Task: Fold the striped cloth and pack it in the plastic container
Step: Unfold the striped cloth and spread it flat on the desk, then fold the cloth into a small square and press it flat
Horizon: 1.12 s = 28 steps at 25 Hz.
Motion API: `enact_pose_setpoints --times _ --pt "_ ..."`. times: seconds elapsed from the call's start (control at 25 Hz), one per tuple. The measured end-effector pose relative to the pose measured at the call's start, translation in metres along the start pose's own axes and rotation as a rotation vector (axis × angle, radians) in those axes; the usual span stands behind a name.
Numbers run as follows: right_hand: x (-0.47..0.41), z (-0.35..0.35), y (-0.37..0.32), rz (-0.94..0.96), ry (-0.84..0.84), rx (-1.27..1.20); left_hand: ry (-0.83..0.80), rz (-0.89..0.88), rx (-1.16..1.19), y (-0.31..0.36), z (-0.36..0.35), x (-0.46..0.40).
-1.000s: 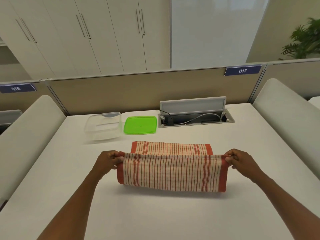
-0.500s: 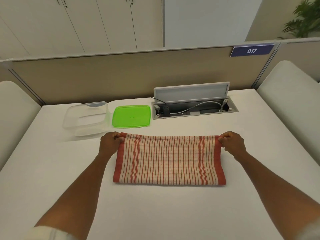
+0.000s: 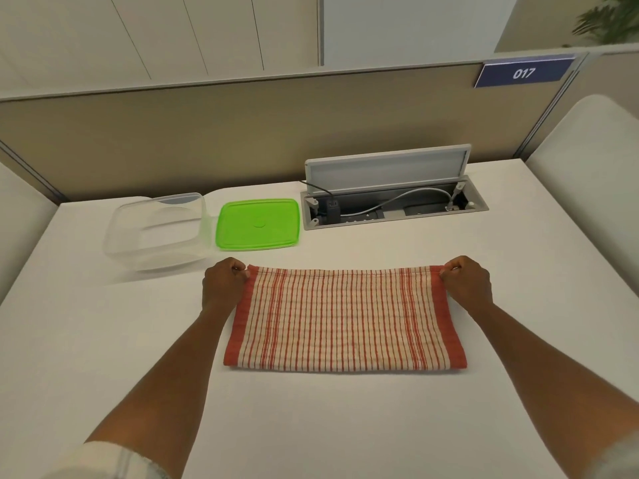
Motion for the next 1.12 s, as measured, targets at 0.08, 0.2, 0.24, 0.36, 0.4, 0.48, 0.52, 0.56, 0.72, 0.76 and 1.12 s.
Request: enact_pose_setpoints --times 0.08,0.2,0.24,0.36,0.4,0.48,0.52,0.56,0.72,0.76,1.12 --pt "0.003 -0.002 0.001 -0.022 -0.034 0.02 -0.005 0.039 -0.014 -0.003 -0.002 -0.001" --pt "0.012 -0.006 -0.004 0.068 0.003 0.073 -0.015 0.105 -0.085 -0.002 -0.003 -0.003" --pt "0.018 -0.006 -0.009 0.097 0.036 0.088 -0.023 0.115 -0.116 0.001 -0.003 -0.004" --pt "0.049 -0.014 -0.039 0.227 0.137 0.176 -0.046 0.174 -0.156 0.005 -0.004 -0.005" --pt "0.066 -0.02 -0.055 0.291 0.145 0.187 -0.054 0.2 -0.171 0.006 -0.004 -0.005" --pt "0.107 -0.039 -0.09 0.426 0.105 0.124 -0.07 0.24 -0.201 0.007 -0.004 -0.003" --pt "0.132 -0.052 -0.108 0.505 0.062 0.087 -0.076 0.258 -0.204 0.007 -0.004 -0.002" --pt "0.158 -0.068 -0.126 0.585 0.004 0.065 -0.078 0.272 -0.201 0.006 -0.003 0.0" --pt "0.255 -0.131 -0.183 0.83 -0.238 0.085 -0.088 0.309 -0.198 -0.002 -0.001 0.004" --pt "0.272 -0.145 -0.192 0.869 -0.261 0.137 -0.097 0.314 -0.198 -0.005 -0.002 0.002" --pt "0.3 -0.194 -0.211 1.0 -0.194 0.439 -0.235 0.298 -0.189 -0.017 -0.007 -0.009"
Point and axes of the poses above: each hand's wrist, its own x-axis away from the middle knuckle, its own z-axis out of the back of the hand, y = z × x, the point moved 6 cm from there along -x, towards the middle knuckle, and after that the axes turned 11 degrees about x, right-handed, at the moved point
